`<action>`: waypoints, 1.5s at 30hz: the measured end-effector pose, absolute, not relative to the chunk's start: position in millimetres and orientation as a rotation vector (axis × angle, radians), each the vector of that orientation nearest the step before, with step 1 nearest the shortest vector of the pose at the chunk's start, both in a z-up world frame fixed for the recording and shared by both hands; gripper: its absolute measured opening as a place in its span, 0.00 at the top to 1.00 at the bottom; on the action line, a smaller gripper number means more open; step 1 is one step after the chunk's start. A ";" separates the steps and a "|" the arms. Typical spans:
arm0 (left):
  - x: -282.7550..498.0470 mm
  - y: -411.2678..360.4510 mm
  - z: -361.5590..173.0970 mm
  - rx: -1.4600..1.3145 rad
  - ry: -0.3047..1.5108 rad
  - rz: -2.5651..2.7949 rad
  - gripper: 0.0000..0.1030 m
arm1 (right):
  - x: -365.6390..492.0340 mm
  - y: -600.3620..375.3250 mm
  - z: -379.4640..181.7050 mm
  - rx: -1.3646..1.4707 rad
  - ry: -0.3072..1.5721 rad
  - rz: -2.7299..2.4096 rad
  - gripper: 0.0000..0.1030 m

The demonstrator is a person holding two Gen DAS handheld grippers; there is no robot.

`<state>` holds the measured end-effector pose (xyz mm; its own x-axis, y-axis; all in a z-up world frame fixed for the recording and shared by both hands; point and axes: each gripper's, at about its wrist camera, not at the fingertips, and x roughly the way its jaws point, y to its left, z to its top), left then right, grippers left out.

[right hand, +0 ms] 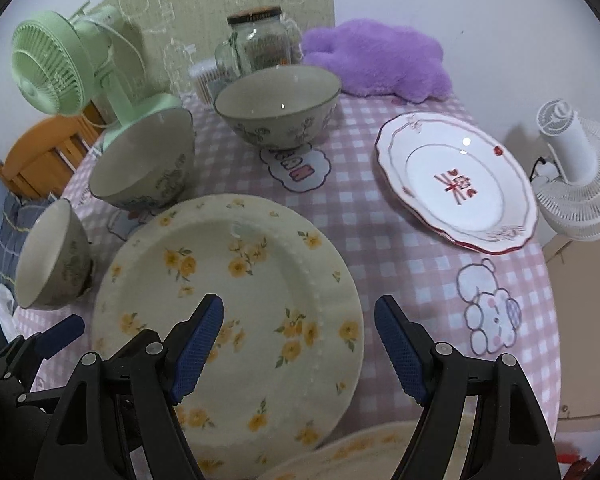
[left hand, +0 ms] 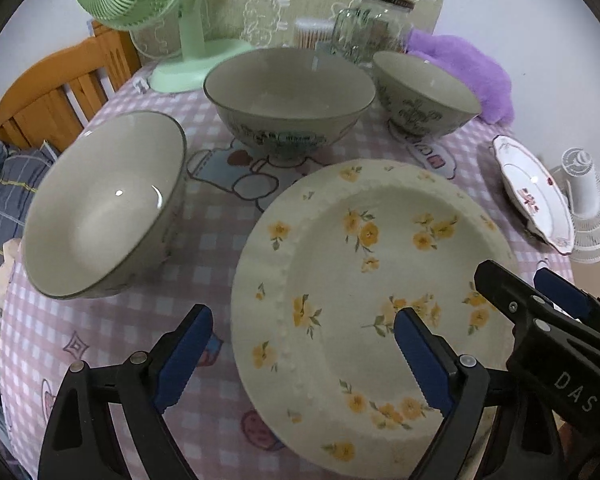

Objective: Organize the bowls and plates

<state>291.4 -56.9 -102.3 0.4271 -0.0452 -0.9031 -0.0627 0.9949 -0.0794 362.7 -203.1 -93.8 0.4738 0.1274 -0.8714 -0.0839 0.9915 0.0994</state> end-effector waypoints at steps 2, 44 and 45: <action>293.9 -56.7 -106.8 -0.110 1.139 0.017 0.12 | 368.4 -203.1 -100.8 0.037 1.086 0.131 0.22; 306.9 -56.9 -83.6 -0.085 1.119 0.024 0.25 | 387.2 -199.0 -97.8 0.026 1.098 0.058 0.40; 305.7 -56.7 -81.3 -0.088 1.118 0.021 0.25 | 385.3 -199.2 -95.3 0.027 1.097 0.056 0.40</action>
<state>305.7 -56.7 -81.3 0.4377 -0.0274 -0.8987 -0.0614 0.9963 -0.0603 385.3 -199.2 -95.3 0.4553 0.0584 -0.8884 -0.0319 0.9983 0.0493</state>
